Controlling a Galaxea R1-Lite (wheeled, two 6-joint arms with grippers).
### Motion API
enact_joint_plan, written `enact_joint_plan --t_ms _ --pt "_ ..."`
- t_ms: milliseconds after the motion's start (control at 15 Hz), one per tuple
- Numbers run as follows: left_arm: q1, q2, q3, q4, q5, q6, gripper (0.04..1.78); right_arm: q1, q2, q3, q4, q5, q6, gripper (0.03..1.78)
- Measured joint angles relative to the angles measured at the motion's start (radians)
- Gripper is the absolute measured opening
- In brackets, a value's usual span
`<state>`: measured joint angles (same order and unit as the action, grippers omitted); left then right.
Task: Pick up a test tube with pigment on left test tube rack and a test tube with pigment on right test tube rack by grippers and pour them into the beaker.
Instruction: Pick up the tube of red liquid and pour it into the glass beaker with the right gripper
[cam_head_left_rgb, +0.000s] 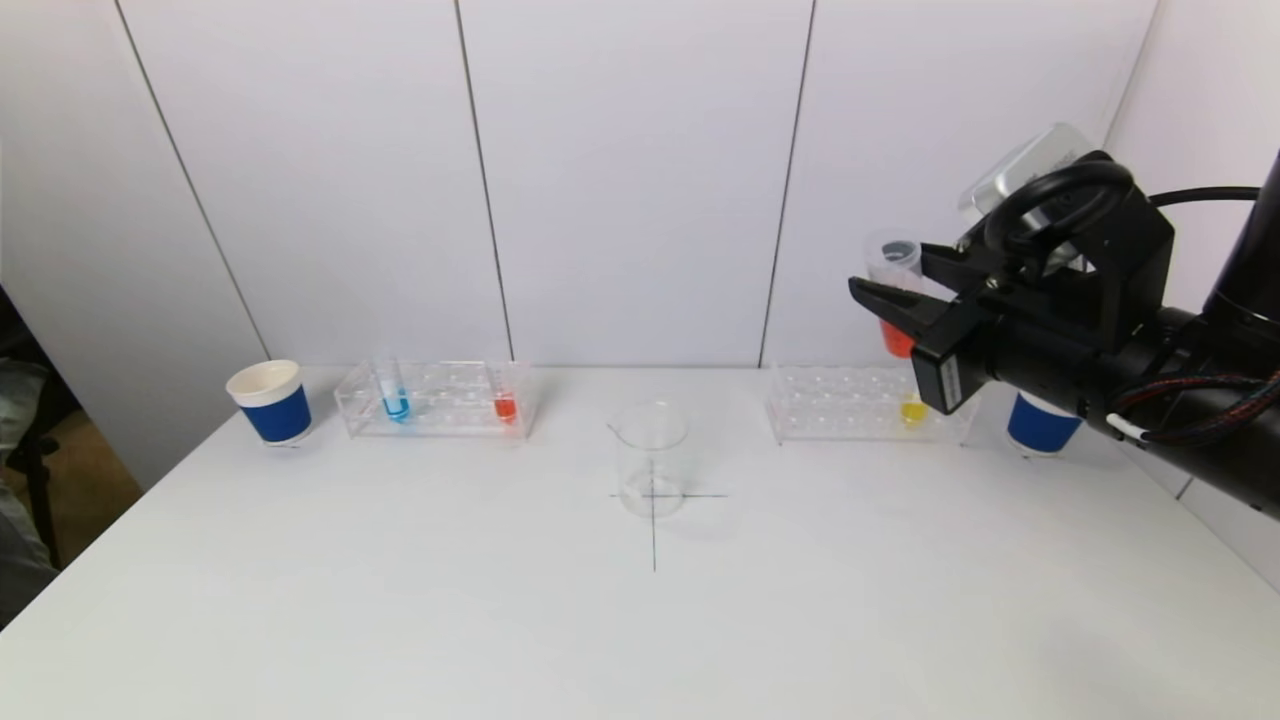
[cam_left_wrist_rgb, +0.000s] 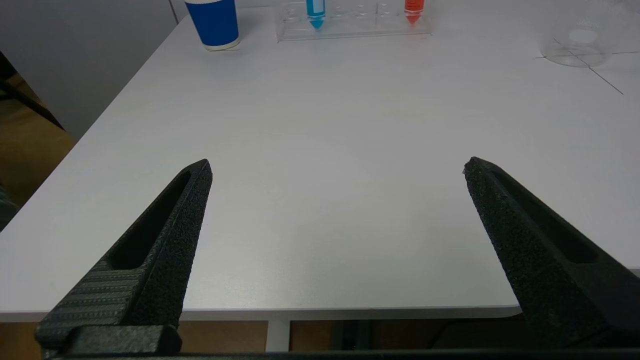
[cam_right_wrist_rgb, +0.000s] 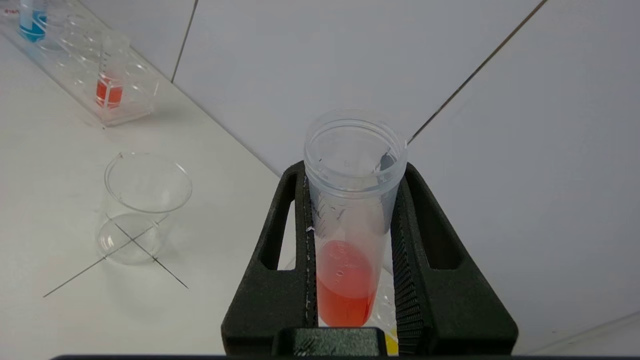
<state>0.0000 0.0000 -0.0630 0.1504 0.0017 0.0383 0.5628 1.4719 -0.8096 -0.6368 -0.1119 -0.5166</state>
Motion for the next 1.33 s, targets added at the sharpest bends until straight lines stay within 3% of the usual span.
enact_joint_plan --t_ms 333,600,1067,1333 --pt "0.000 0.000 0.000 0.000 0.000 0.000 1.76 0.001 0.022 -0.011 0.000 0.007 -0.026 0.48" --pt "0.000 0.000 0.000 0.000 0.000 0.000 1.76 0.001 0.043 -0.012 0.001 0.040 -0.075 0.48" --pt "0.000 0.000 0.000 0.000 0.000 0.000 1.76 0.000 0.100 -0.014 0.001 0.042 -0.130 0.48" --pt "0.000 0.000 0.000 0.000 0.000 0.000 1.76 0.003 0.146 -0.029 -0.007 0.068 -0.134 0.48"
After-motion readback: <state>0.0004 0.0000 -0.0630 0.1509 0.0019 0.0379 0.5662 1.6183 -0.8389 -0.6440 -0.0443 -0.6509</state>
